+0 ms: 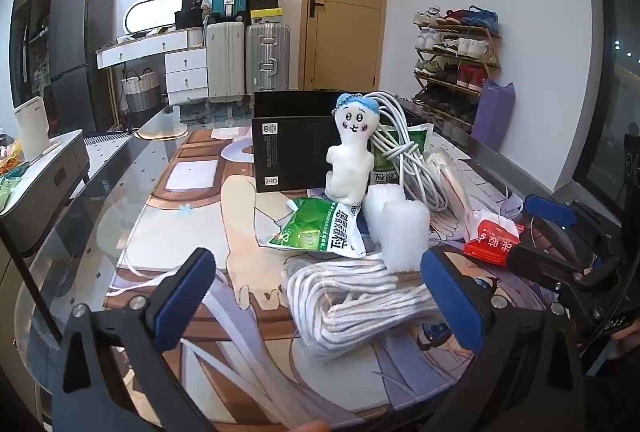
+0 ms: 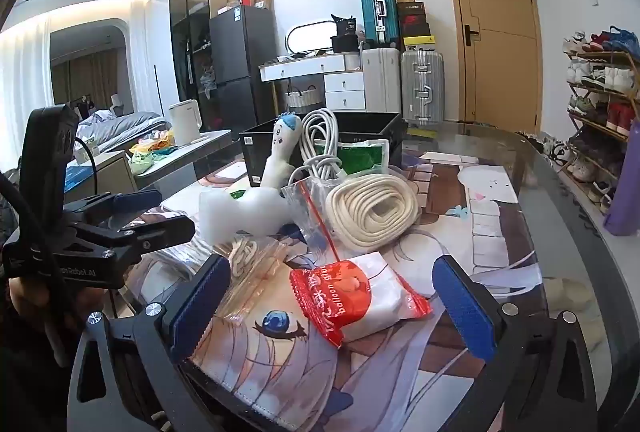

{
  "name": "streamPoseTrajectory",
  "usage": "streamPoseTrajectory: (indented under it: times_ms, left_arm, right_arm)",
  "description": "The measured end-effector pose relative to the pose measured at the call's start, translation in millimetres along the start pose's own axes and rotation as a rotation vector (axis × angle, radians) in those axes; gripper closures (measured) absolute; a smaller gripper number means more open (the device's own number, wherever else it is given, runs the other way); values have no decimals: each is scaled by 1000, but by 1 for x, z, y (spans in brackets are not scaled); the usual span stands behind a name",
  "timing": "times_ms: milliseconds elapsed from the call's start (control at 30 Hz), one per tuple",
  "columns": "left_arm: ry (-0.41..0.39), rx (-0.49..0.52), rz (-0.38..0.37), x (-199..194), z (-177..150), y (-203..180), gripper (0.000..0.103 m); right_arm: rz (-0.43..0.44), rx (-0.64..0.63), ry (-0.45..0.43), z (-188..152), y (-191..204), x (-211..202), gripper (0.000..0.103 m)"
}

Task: Organize soft objects
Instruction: 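Move both tools toward the cluttered items on the table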

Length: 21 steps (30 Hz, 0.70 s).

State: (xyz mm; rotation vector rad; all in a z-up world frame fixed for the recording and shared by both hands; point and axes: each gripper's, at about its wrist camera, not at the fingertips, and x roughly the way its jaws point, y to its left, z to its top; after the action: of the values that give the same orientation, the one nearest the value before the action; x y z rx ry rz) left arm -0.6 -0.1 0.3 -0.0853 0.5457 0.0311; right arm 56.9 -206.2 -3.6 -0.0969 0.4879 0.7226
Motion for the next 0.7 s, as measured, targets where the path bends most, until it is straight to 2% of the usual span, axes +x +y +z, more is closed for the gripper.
streamPoseTrajectory:
  times_ms: [133,700]
  left_arm:
    - [-13,-5,1,-2,1,0,0]
    - [-53,20,-2,-9,1,-5,0]
  right_arm:
    - [-14,-50,-15,-1,6,-6,1]
    - [-6,-57,-17,-1,10,1,1]
